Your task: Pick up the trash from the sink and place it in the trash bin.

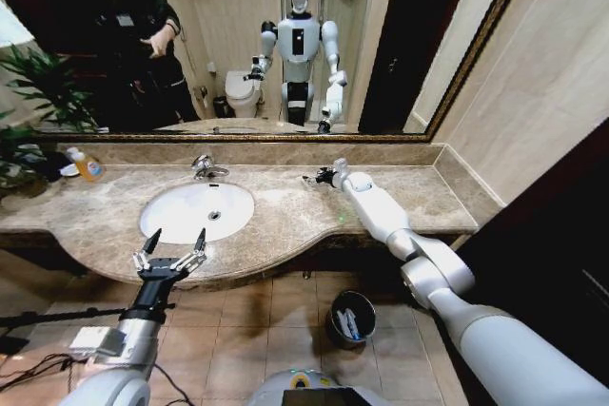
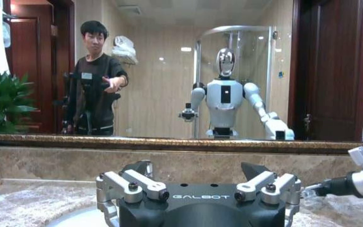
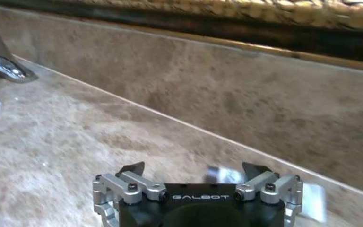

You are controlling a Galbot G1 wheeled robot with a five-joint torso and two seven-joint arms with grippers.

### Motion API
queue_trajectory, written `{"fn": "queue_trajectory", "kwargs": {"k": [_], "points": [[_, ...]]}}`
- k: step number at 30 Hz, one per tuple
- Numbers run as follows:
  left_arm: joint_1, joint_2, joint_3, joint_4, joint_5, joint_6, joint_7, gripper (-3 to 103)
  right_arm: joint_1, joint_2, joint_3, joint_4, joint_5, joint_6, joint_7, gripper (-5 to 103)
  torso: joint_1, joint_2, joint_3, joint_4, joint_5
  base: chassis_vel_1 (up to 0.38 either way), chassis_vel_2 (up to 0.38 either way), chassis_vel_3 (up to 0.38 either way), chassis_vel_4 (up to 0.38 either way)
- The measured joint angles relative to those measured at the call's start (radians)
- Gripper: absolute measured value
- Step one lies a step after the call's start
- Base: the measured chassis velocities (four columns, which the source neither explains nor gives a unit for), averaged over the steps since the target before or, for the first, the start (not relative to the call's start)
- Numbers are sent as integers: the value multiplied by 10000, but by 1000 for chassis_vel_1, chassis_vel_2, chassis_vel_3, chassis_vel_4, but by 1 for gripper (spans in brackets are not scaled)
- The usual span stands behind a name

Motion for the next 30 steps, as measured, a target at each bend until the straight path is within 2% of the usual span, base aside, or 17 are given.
{"fn": "queue_trajectory", "kwargs": {"k": [6,13,15,19,23,27,30], "points": [[0,0,0,0,0,0,0,100,-149,-310,-34,314,-82,-85,-151,100,0,0,0,-1,1,0,0,0,0],[0,0,0,0,0,0,0,100,-628,-912,-328,1548,-34,-385,-415,100,0,0,0,2,2,0,0,0,0],[0,0,0,0,0,0,0,100,-1012,-1487,-677,2636,405,-817,-356,100,0,0,-1,1,0,0,0,0,0],[0,0,0,0,0,0,0,100,-1353,-1969,-949,3622,1130,-952,-46,100,-1,0,-1,-4,3,0,0,0,0],[0,0,0,0,0,0,0,100,-1149,-1954,-986,3232,1376,-662,71,100,-1,0,0,-1,2,0,0,0,0],[-1,0,0,0,0,0,1,100,-656,-1708,-1002,2388,1373,-567,-160,100,-1,0,-1,0,2,0,0,0,0],[-1,0,0,0,0,0,1,100,-155,-1292,-853,1158,756,-320,-687,100,0,0,0,1,2,0,0,0,0]]}}
